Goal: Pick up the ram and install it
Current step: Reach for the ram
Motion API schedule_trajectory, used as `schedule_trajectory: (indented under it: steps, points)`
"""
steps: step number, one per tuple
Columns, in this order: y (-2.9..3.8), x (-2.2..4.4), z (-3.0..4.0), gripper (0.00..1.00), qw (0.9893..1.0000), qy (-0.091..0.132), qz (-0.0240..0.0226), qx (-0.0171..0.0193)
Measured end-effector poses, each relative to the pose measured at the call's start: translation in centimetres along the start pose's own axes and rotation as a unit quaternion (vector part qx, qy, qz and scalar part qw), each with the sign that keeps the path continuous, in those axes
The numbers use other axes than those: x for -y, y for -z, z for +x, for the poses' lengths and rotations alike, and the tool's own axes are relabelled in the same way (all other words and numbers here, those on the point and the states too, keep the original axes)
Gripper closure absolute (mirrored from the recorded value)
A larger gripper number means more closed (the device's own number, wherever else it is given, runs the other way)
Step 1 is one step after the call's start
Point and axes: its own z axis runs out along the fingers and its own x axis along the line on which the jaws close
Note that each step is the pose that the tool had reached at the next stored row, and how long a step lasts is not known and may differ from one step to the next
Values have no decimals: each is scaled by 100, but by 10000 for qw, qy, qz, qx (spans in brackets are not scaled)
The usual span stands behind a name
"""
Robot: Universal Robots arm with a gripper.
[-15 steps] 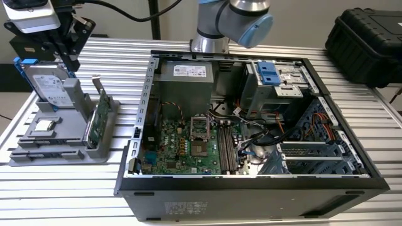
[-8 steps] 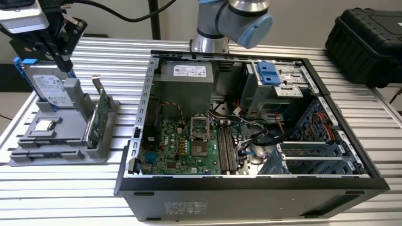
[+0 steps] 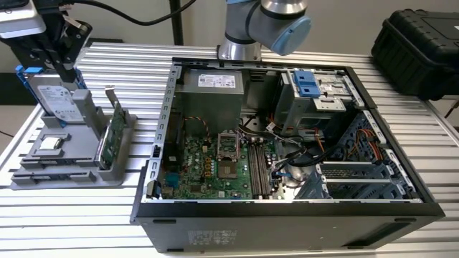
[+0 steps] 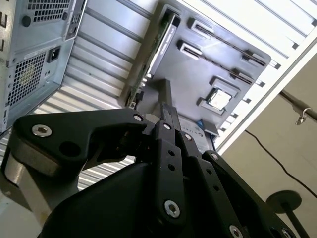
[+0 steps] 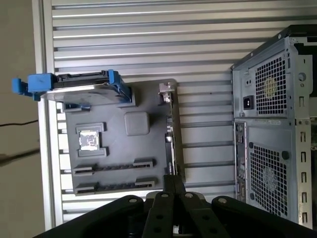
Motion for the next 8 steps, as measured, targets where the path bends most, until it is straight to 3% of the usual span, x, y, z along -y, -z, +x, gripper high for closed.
schedule_trajectory:
  steps: [8]
  points:
    - [2, 23, 89, 100, 10000, 3, 0, 0]
